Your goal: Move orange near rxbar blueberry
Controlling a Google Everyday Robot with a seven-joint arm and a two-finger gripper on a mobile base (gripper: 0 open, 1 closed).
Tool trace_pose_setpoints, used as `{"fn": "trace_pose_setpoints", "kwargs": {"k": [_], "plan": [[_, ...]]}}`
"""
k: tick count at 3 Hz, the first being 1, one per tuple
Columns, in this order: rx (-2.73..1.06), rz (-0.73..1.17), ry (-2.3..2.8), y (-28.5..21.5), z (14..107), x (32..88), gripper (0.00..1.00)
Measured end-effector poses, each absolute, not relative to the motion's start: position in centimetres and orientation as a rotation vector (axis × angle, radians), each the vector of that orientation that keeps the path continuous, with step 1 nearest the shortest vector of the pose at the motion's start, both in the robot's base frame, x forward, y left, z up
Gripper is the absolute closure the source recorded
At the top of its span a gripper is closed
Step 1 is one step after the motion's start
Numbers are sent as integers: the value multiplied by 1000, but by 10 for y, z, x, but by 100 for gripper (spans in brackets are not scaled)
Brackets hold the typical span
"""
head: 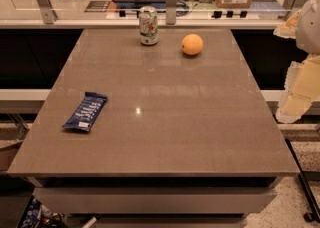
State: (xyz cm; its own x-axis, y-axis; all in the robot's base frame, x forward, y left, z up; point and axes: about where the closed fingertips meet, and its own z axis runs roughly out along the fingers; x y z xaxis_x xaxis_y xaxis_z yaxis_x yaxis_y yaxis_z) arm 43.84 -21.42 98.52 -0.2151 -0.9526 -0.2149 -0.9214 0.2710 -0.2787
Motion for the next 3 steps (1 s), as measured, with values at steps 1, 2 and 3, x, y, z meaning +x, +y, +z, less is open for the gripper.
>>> {"fn": "trace_pose_setpoints", "kwargs": {"k": [1, 2, 3], "plan": [[-1708, -128, 2207, -214, 985, 438, 0], [-1680, -126, 2189, -216, 988, 447, 0], [-1574, -114, 2189, -221, 989, 469, 0]]}}
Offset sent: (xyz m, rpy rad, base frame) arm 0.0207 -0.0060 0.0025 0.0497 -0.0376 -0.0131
